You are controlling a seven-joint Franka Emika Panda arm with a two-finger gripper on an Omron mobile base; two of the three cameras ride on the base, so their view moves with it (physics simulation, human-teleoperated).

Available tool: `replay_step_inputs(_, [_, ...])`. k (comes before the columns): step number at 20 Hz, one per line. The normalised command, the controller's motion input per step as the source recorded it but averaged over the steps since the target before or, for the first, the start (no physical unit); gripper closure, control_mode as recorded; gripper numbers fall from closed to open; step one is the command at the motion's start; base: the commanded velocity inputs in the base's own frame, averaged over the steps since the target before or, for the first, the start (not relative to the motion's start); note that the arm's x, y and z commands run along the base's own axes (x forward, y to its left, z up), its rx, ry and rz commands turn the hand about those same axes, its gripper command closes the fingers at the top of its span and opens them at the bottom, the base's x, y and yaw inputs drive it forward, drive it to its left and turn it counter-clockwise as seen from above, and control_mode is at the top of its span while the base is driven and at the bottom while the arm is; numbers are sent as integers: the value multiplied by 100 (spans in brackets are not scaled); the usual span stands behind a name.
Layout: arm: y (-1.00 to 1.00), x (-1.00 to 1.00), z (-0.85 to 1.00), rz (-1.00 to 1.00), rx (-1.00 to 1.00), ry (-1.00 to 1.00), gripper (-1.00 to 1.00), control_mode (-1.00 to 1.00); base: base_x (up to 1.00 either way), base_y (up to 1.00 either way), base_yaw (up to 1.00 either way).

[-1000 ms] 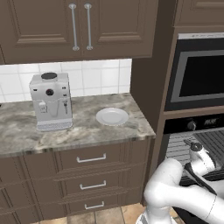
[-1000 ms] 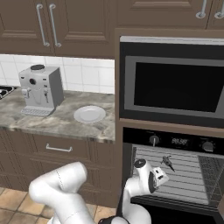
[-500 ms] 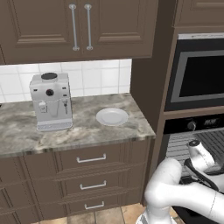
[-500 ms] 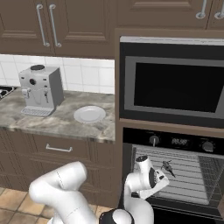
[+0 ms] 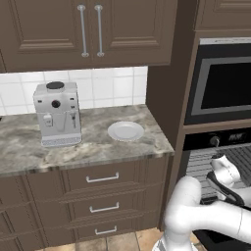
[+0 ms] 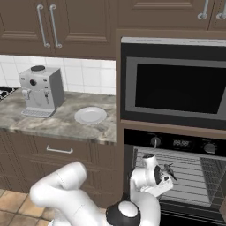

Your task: Take the fish from the oven and place it on the plate on the counter.

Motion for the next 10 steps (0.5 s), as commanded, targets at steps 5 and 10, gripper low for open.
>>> replay_step_inputs(5, [-84, -100, -92, 0, 12, 14, 100, -100, 0, 0, 0])
replay_step_inputs(10, [-68, -100, 34, 4, 29, -22, 100, -100, 0, 0, 0])
